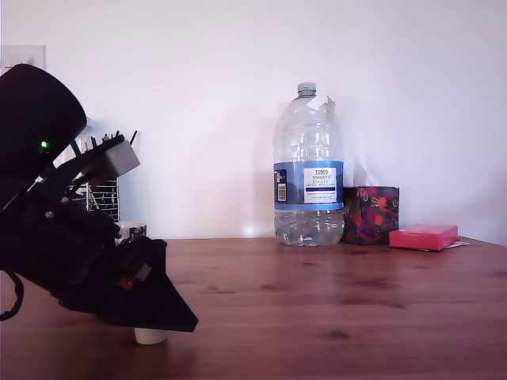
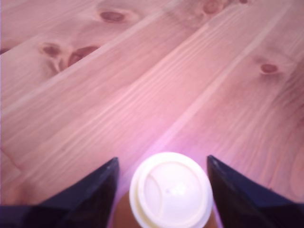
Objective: Pick up the coffee capsules from the table one by one and drop them inside the nearest coffee cup
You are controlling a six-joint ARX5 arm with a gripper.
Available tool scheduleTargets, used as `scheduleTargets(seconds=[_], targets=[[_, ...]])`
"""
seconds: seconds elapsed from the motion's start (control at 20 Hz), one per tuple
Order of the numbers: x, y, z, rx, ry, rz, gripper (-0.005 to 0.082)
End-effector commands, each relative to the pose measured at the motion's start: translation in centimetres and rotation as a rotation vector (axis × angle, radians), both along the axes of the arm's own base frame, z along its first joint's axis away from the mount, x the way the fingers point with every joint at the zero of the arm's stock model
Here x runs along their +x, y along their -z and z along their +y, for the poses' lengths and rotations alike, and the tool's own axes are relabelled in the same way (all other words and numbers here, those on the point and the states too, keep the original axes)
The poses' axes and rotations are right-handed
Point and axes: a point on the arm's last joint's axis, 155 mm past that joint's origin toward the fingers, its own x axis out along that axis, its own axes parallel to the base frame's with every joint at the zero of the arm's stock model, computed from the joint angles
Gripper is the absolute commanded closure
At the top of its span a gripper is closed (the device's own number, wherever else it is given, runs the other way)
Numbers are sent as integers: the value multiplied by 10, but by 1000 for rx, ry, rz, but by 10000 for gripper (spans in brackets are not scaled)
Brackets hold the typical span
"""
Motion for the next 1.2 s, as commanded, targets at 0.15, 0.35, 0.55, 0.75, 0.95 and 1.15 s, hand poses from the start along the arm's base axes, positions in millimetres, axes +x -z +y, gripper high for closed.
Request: scheduleTargets(seconds=[0.15, 0.35, 0.55, 0.75, 0.95, 1.15], targets=[[-9, 12, 4, 24, 10, 34, 507], [-7, 4, -4, -4, 32, 29, 507], [0, -11, -17, -46, 62, 9, 528], [10, -32, -31, -94, 84, -22, 539], [35, -79, -47, -159, 90, -126, 539], [76, -125, -34, -114, 20, -266, 539]])
